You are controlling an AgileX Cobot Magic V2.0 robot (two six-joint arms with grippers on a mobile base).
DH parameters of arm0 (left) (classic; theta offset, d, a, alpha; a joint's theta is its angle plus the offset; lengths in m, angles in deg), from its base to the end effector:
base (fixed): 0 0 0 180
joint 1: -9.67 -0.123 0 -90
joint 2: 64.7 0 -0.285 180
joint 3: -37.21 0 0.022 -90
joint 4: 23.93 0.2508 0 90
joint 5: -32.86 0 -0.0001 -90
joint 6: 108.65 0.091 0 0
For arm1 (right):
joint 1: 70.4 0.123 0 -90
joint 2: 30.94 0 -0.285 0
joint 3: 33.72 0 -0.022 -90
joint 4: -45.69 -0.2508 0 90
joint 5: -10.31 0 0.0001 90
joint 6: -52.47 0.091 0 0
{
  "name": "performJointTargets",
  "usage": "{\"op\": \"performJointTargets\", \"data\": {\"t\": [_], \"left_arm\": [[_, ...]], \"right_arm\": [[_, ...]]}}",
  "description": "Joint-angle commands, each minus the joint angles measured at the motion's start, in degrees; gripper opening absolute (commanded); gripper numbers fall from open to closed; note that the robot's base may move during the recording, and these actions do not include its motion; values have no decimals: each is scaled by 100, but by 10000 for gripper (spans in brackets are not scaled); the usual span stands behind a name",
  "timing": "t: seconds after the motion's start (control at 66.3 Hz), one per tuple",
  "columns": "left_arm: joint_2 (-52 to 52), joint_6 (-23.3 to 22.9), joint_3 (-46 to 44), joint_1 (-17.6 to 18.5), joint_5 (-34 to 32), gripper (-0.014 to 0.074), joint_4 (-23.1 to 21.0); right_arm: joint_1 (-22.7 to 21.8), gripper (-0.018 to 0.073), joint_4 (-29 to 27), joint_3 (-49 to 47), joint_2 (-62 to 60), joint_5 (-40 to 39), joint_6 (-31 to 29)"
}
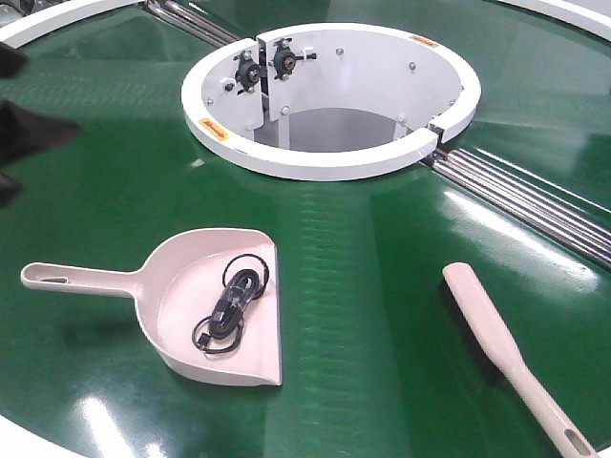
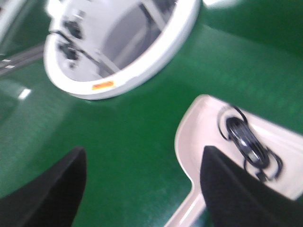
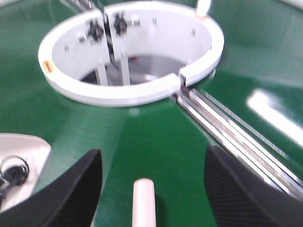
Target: Clean and inspect green conveyor with broom and dustpan
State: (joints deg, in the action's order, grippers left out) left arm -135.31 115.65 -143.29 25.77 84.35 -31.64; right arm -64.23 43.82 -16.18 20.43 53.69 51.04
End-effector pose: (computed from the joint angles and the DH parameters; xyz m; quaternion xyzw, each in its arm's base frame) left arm 0.2000 -0.0677 0.4507 0.4287 0.7582 0.0542 0.4883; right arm 0.1313 0.0163 0.4218 -0.0514 0.8288 0.0389 0.5559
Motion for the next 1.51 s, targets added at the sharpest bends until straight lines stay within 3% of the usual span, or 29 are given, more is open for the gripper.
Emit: {"op": "performJointTargets", "data": {"t": [0.0, 0.226, 0.392, 0.573, 0.829, 1.025, 1.146, 1.266, 1.311, 1.492], "left_arm": [[518, -752, -152, 23, -731, 428, 104], [1469, -2051, 180, 23, -923, 407, 298], [2556, -2116, 1780, 23, -1631, 407, 298], [3804, -3141, 3697, 23, -2840, 407, 345], [4220, -3260, 5802, 23, -3688, 407, 395], [4220, -3260, 6286, 23, -4237, 398, 377], [4220, -3260, 6311, 23, -4288, 299, 247], [4220, -3254, 6311, 23, -4198, -6, 253], [4220, -3240, 6311, 23, -4211, -9, 268], [4220, -3240, 6311, 23, -4322, -8, 262]], "right_arm": [[-32, 455, -26, -2, -546, -456, -38], [-32, 455, -21, 1239, -2011, -1118, -38], [-32, 455, 66, 2157, -3101, -1637, -45], [-32, 455, 93, 3112, -3973, -1775, -45], [-32, 455, 112, 4464, -4297, -2612, -41], [-32, 447, 112, 4603, -4297, -2753, -41], [-32, 345, 112, 4603, -4297, -2668, -41], [-32, 81, 116, 4603, -4297, -2614, -57], [-32, -19, 116, 4603, -4297, -2614, -57], [-32, -9, 106, 4603, -4297, -2633, -35]]}}
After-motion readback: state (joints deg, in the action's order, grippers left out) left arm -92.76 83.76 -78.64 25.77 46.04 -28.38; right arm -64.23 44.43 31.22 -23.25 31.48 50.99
